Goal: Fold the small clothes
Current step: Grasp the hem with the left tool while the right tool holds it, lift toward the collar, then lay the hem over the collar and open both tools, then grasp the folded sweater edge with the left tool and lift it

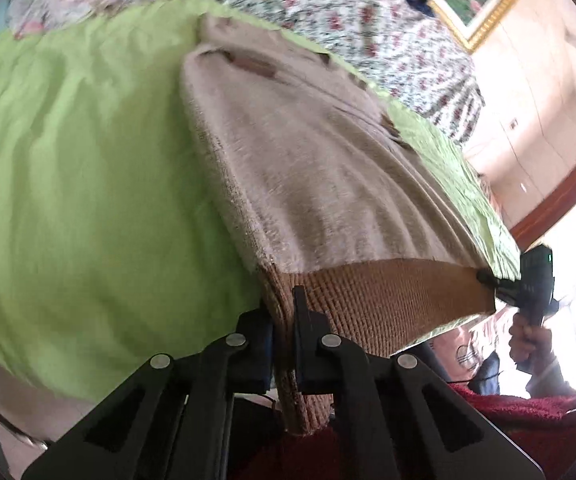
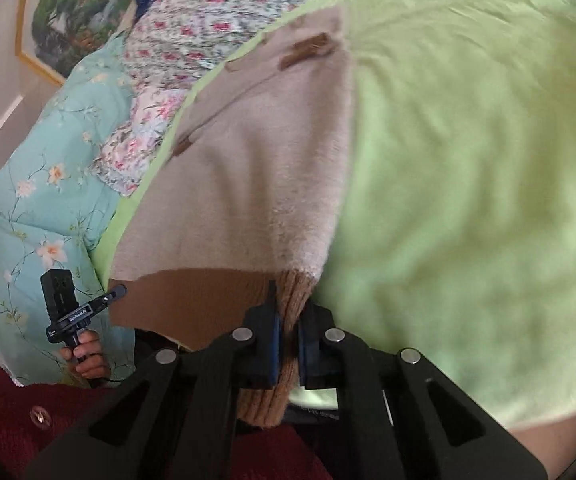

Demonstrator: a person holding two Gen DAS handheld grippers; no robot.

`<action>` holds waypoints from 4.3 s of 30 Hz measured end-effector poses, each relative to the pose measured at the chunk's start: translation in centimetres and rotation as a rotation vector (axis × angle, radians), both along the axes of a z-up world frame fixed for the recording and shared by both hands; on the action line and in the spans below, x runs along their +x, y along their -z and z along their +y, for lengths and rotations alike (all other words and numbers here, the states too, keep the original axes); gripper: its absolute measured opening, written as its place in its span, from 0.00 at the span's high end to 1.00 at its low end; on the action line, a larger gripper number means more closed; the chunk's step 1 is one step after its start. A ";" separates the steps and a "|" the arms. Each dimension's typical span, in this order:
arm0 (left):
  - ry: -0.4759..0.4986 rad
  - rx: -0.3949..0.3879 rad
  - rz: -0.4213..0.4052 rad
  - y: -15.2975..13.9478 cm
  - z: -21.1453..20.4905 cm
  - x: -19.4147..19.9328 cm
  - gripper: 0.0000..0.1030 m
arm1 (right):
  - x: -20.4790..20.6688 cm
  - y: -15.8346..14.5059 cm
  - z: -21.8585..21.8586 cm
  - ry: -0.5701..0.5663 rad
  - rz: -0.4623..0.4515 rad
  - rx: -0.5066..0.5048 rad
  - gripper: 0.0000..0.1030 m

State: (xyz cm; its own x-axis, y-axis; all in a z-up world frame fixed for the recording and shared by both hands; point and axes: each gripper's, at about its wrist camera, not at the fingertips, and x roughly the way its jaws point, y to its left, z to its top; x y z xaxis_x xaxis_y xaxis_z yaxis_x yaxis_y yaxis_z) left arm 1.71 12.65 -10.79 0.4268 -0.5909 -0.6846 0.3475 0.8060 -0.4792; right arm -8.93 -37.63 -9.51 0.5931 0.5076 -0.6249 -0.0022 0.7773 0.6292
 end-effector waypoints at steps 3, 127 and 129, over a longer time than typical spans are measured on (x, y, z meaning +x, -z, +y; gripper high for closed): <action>-0.016 -0.030 -0.014 -1.0 0.3 0.1 0.94 | -0.1 -0.4 0.5 -0.011 -0.021 0.010 0.93; -0.092 -0.002 -0.259 -9.0 -20.4 23.5 0.93 | 32.0 -5.8 -0.4 0.012 -0.115 0.073 0.58; -0.050 0.049 -0.254 -8.0 -22.7 23.4 0.93 | 33.8 -5.2 0.1 -0.021 -0.080 0.124 0.45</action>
